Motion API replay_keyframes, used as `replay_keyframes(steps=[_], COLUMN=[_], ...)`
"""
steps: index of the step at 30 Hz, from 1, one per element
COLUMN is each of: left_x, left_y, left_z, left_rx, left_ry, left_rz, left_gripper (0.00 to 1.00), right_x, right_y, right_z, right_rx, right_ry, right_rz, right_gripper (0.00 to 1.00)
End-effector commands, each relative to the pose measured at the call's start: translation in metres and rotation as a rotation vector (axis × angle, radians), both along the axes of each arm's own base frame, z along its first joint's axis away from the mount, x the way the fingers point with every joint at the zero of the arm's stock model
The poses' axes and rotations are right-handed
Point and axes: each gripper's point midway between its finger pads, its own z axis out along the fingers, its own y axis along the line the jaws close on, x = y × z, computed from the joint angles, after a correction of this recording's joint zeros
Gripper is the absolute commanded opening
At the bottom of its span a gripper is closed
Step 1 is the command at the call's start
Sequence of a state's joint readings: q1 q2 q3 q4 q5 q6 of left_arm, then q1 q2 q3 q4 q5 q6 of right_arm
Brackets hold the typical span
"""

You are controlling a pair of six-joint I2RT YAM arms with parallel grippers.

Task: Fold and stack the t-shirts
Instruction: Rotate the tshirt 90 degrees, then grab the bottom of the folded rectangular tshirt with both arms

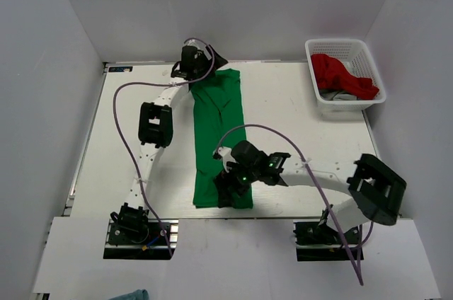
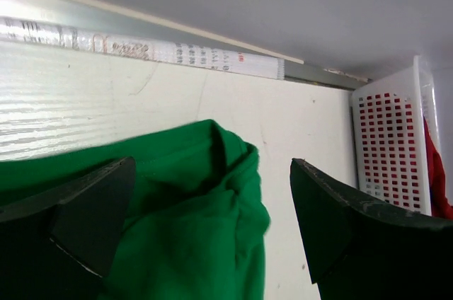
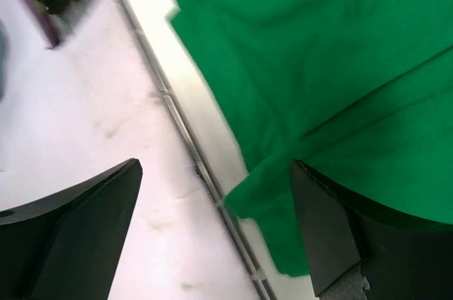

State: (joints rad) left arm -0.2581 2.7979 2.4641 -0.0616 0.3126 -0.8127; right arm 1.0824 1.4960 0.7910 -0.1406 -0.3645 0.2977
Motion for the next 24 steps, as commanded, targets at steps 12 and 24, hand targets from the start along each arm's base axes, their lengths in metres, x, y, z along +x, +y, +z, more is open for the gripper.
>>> replay_keyframes(steps=[12, 24], left_x=[-0.246, -0.497], left_y=[0.064, 0.095], left_z=[0.227, 0.026], left_rx=[0.229, 0.208], left_ry=[-0.151, 0.440], left_rz=[-0.055, -0.163], left_gripper=[1.00, 1.00], right_x=[0.036, 0.006], right_y=[-0.034, -0.085], right_z=[0.049, 0.006], right_rx=[0.122, 0.038], right_ry=[-0.167, -0.009], right_rz=[-0.362, -0.508], right_gripper=[0.90, 0.90])
